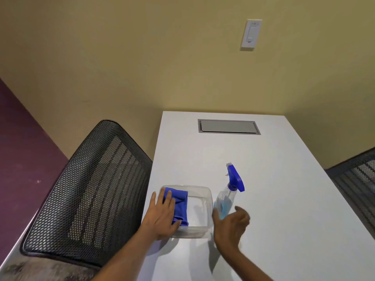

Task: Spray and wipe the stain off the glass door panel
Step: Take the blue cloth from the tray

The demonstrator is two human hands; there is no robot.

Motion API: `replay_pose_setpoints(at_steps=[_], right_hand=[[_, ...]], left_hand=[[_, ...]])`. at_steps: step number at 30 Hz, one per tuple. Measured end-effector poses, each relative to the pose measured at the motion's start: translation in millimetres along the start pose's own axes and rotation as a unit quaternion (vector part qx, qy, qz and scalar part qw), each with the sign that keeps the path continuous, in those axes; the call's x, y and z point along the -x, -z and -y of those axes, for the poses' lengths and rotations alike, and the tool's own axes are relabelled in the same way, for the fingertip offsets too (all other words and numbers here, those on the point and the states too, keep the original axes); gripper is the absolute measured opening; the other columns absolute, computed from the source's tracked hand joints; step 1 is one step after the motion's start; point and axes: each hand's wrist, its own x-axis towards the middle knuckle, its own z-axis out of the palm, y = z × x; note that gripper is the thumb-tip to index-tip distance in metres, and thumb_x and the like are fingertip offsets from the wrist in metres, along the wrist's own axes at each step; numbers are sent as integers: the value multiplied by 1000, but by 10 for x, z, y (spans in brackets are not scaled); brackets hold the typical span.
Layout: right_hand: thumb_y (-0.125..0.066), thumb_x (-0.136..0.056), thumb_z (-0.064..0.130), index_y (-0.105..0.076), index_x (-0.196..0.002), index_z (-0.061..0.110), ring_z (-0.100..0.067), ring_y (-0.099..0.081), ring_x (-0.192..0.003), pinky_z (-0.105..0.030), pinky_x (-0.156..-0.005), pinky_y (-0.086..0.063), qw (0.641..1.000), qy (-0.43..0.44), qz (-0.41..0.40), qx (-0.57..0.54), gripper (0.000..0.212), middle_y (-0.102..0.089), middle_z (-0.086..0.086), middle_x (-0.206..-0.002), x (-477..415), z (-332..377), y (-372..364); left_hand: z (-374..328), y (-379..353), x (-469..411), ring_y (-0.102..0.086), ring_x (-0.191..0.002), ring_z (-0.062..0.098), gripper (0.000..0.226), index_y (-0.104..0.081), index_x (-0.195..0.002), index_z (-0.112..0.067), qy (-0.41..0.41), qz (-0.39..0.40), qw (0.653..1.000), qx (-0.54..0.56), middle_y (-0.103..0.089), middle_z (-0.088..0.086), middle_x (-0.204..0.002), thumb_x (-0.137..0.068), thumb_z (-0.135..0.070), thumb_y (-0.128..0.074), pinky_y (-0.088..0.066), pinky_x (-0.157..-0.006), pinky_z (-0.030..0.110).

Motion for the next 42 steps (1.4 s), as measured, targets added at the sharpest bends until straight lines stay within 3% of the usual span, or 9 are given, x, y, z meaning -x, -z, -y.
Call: replay_pose_setpoints(at_steps=[3,6,9,12,21,30,34,39,42], right_hand=[[-78,-79,24,-48,-120,-4,-37,-48,-115,-41,-98,-42,990,106,87,37,58,-48,-21,-124,252,38,-213],[-61,-91,32,-42,-132,6,-25,-43,-124,-29,-102,-35,961,179,205,56,52,-44,-11,-133,209,179,-451],[-56,-94,24,-43,-133,6,-27,-44,-124,-32,-104,-37,950,146,271,50,45,-47,-12,-134,58,365,-715],[-55,-87,11,-48,-118,2,-32,-55,-111,-39,-92,-48,951,75,299,33,32,-56,-16,-121,-106,445,-928],[-66,-77,3,-47,-109,0,-28,-63,-90,-40,-76,-56,939,-57,339,-35,37,-62,-15,-102,-383,326,-1345],[-63,-73,-2,-61,-100,-5,-39,-68,-99,-52,-88,-57,899,-138,398,-117,28,-68,-24,-101,-457,284,-1499],[-58,-66,1,-61,-81,6,-29,-63,-75,-48,-76,-57,901,-102,386,-168,16,-64,-18,-81,-428,326,-1351],[-57,-68,3,-58,-75,13,-20,-57,-66,-31,-62,-50,915,-34,336,-219,12,-63,-7,-71,-359,490,-1012],[-55,-74,6,-57,-88,16,-16,-61,-74,-28,-70,-54,922,27,295,-250,17,-64,-2,-82,-264,636,-758]], left_hand=[[66,13,11,-5,-148,46,91,-33,-148,-3,4,-12,1000,-9,-19,24,-160,-86,-68,-16,1,-115,66],[109,29,-1,-10,-148,45,85,-36,-146,-2,24,-23,999,-12,-25,23,-159,-90,-64,-19,-5,-116,66],[121,38,-59,-6,-149,44,79,-27,-150,-3,49,-23,999,3,-20,22,-160,-93,-58,-24,-4,-117,65],[118,24,-132,1,-148,45,83,-16,-152,-3,54,-6,999,-3,-11,23,-162,-89,-54,-33,0,-117,64],[96,-192,-155,5,-150,41,92,5,-153,-1,69,43,996,29,9,23,-162,-89,-56,-32,4,-117,60],[108,-213,-162,14,-148,42,96,9,-152,-3,68,49,995,46,13,21,-162,-87,-60,-32,7,-117,59],[96,-96,-135,17,-148,41,93,11,-152,-5,101,21,991,79,13,18,-163,-90,-67,-21,8,-118,56],[-1,198,-95,12,-150,35,102,14,-152,-6,139,-4,982,125,13,18,-163,-77,-76,16,4,-120,50],[-95,478,-67,-14,-150,28,91,2,-154,-6,150,-62,950,265,-10,14,-164,-90,-71,-6,-14,-121,46]])
